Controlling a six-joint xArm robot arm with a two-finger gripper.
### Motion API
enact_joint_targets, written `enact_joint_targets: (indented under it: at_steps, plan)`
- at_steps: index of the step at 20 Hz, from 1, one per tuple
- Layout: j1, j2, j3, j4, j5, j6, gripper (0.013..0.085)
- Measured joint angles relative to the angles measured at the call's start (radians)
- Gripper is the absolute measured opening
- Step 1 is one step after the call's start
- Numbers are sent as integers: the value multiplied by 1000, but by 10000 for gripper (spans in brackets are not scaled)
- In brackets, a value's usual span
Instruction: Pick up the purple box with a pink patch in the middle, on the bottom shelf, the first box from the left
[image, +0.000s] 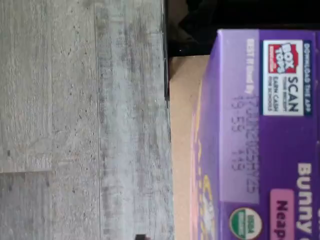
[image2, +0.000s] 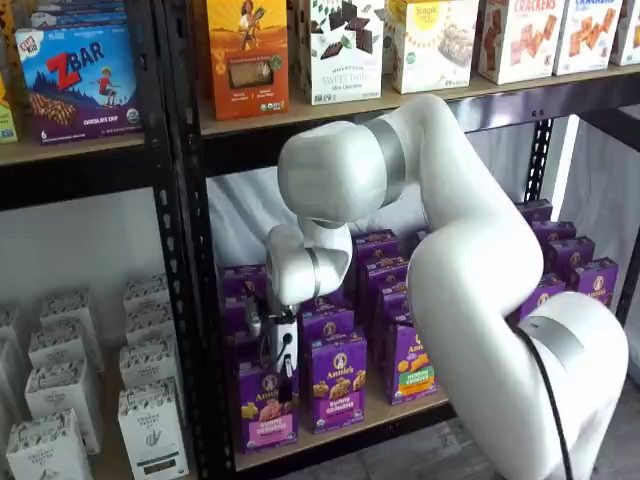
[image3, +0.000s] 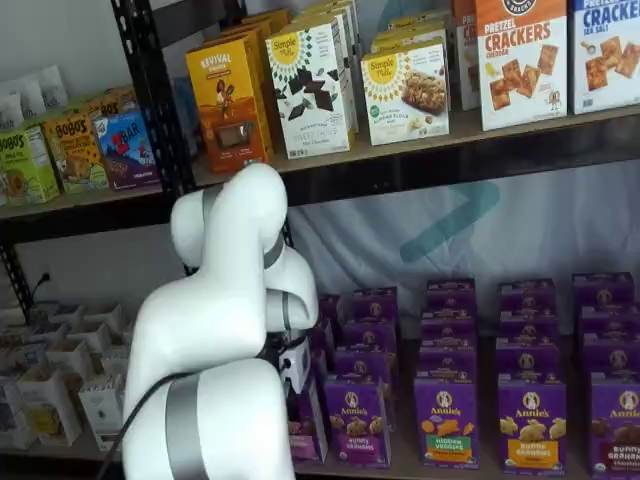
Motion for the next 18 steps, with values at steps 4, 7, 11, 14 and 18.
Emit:
enact_joint_targets:
  at_steps: [4, 7, 11, 14, 18]
  plan:
    - [4, 6, -1, 6, -6, -2, 690]
    - [7, 11, -5, 9, -9, -1, 610]
    - [9, 15, -13, -8, -2, 16, 610]
    - [10, 13, -5, -8, -16, 16, 610]
    - [8, 5, 8, 5, -26, 2, 610]
